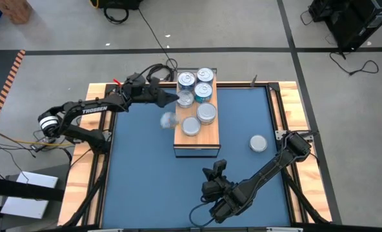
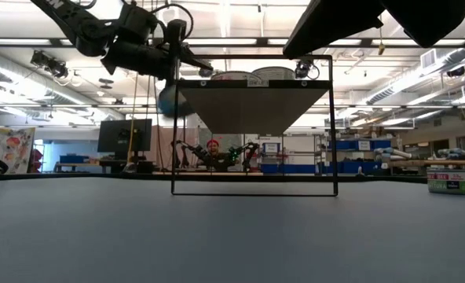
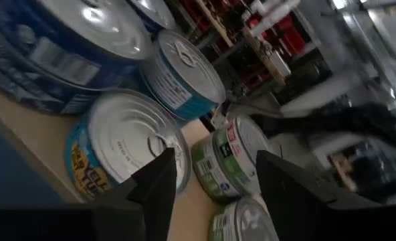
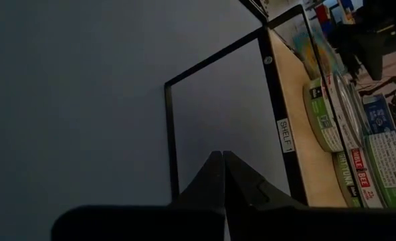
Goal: Stack canned seafood by type on shelf
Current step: Stack the yellow-blue tuna can on top of the other yellow-blue tuna can on the shelf
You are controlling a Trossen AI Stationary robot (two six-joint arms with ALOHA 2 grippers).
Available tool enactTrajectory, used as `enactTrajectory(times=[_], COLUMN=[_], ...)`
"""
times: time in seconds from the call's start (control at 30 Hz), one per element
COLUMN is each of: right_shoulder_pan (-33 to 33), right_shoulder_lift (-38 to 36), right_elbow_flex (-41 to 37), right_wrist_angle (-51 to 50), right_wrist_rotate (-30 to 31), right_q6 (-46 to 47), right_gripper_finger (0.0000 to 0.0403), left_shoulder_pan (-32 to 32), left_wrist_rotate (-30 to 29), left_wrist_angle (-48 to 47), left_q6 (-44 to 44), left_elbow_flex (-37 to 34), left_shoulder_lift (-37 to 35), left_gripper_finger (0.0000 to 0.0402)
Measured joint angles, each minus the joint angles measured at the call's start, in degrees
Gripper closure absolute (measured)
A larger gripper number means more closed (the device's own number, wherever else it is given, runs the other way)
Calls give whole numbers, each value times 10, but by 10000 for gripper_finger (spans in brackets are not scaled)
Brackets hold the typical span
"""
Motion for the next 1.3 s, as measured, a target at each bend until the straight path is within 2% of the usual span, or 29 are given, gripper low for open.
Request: enactTrajectory(times=[0.13,0.27,0.43,0.57,0.7,0.77,0.87,0.97,1.13,1.3], right_shoulder_pan=[0,0,0,-2,-9,-12,-14,-15,-16,-16], right_shoulder_lift=[0,0,0,0,0,0,0,0,0,0], right_elbow_flex=[0,0,0,0,0,0,0,0,0,0], right_wrist_angle=[-3,-7,-12,-12,-12,-12,-12,-12,-12,-13], right_wrist_rotate=[-1,-13,-16,-41,-69,-74,-74,-75,-76,-88], right_q6=[0,-1,0,5,22,27,28,28,28,27], right_gripper_finger=[400,400,400,400,395,391,384,383,389,393], left_shoulder_pan=[0,-3,-27,-68,-145,-193,-262,-327,-419,-464], left_wrist_rotate=[82,164,152,65,-49,-113,-193,-255,-370,-436], left_wrist_angle=[5,-18,-134,-258,-379,-431,-484,-525,-559,-558], left_q6=[69,142,263,347,386,375,307,239,215,162], left_elbow_flex=[0,0,0,0,0,0,0,0,0,0], left_shoulder_lift=[-3,-35,-102,-168,-230,-251,-268,-263,-216,-154], left_gripper_finger=[202,213,240,267,292,301,305,299,274,225])
